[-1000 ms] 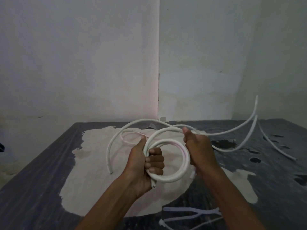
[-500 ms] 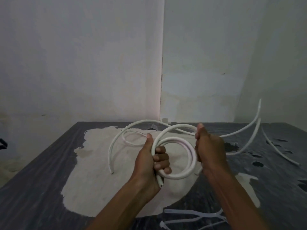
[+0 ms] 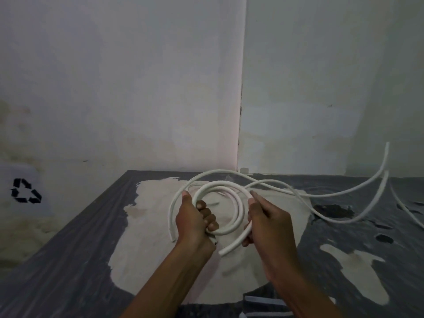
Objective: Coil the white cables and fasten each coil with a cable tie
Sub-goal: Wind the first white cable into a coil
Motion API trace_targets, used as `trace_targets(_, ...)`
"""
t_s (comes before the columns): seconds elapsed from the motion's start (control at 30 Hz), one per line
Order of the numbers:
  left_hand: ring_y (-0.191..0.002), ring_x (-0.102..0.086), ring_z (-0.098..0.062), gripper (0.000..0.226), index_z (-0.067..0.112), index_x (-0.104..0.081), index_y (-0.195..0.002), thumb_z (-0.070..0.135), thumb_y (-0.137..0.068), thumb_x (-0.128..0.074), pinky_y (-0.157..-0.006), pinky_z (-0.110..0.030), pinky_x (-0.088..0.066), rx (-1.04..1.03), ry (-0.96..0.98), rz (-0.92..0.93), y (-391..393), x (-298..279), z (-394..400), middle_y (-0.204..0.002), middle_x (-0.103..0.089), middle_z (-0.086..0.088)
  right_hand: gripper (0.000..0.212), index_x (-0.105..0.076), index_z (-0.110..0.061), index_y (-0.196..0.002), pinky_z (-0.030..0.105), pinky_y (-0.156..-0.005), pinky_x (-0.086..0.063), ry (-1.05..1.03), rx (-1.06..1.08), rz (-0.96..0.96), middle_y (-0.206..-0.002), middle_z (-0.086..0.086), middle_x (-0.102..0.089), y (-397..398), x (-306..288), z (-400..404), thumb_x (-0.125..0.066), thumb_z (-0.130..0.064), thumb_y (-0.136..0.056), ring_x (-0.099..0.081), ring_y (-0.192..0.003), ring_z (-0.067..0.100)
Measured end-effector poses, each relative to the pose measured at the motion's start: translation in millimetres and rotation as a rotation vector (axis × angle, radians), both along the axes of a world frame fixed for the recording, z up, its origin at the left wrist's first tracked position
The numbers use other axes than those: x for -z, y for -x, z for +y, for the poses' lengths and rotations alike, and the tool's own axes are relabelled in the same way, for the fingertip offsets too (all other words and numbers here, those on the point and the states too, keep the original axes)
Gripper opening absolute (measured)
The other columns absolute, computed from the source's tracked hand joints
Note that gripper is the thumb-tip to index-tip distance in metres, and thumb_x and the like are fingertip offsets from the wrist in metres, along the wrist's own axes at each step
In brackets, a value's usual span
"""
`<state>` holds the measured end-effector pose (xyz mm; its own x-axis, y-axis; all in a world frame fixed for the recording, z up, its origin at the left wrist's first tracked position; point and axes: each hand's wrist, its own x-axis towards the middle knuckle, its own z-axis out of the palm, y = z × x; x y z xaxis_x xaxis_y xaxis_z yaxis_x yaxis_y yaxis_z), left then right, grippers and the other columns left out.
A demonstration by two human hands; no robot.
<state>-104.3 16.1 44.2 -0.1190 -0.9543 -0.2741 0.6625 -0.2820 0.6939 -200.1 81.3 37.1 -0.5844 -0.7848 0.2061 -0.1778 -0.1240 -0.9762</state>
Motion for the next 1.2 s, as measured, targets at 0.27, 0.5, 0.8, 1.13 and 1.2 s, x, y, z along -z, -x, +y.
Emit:
trace_targets(0.27, -0.029, -0.02, -0.007, 0.053, 0.016, -0.036, -0.058, 0.051, -0.098, -0.034, -0.031, -0.013, -0.017, 0.015, -0.002, -0.005, -9, 3, -6, -0.04, -0.024, 0.005, 0.025, -0.067, -0.019, -0.116, 0.031, -0.055, -0.059, -0.07, -0.12, 0.084, -0.063, 0.009, -0.069, -1, 1, 6, -0.049, -0.019, -0.099, -0.067, -0.049, 0.017)
trace_targets(0.5, -0.026, -0.02, -0.005, 0.056, 0.016, -0.034, -0.055, 0.052, -0.098, -0.035, -0.027, -0.013, -0.016, 0.205, -0.081, 0.196, -21, 0, -18, -0.037, -0.023, 0.006, 0.041, -0.048, -0.037, -0.136, 0.033, -0.068, -0.062, 0.057, -0.206, 0.365, -0.078, -0.003, -0.073, 11, 1, 2, -0.048, -0.02, -0.1, -0.072, -0.068, 0.009)
trace_targets(0.8, -0.024, -0.023, -0.004, 0.057, 0.016, -0.034, -0.055, 0.053, -0.098, -0.031, -0.027, -0.011, -0.017, 0.234, -0.121, 0.188, -26, -1, -24, -0.035, -0.025, 0.006, 0.044, -0.055, -0.03, -0.129, 0.033, -0.09, -0.056, 0.161, -0.243, 1.083, -0.121, 0.009, -0.068, 58, 18, -13, -0.064, -0.015, -0.089, -0.066, -0.107, 0.021)
trace_targets(1.13, -0.024, -0.028, -0.003, 0.056, 0.015, -0.038, -0.062, 0.064, -0.088, -0.04, -0.024, -0.015, -0.024, 0.324, -0.15, 0.244, -32, 2, -28, -0.037, -0.029, 0.006, 0.027, -0.075, -0.021, -0.096, 0.035, -0.094, -0.053, 0.262, -0.374, 1.225, -0.128, 0.0, -0.065, 54, 13, -8, -0.062, -0.042, -0.085, -0.06, -0.116, 0.014)
trace_targets(1.2, -0.023, -0.029, -0.004, 0.054, 0.016, -0.037, -0.063, 0.064, -0.087, -0.042, -0.023, -0.016, -0.025, 0.38, -0.173, 0.277, -33, 3, -28, -0.036, -0.029, 0.005, 0.023, -0.076, -0.021, -0.092, 0.029, -0.092, -0.053, 0.302, -0.408, 1.128, -0.119, -0.005, -0.069, 52, 9, -3, -0.067, -0.04, -0.082, -0.063, -0.11, 0.006)
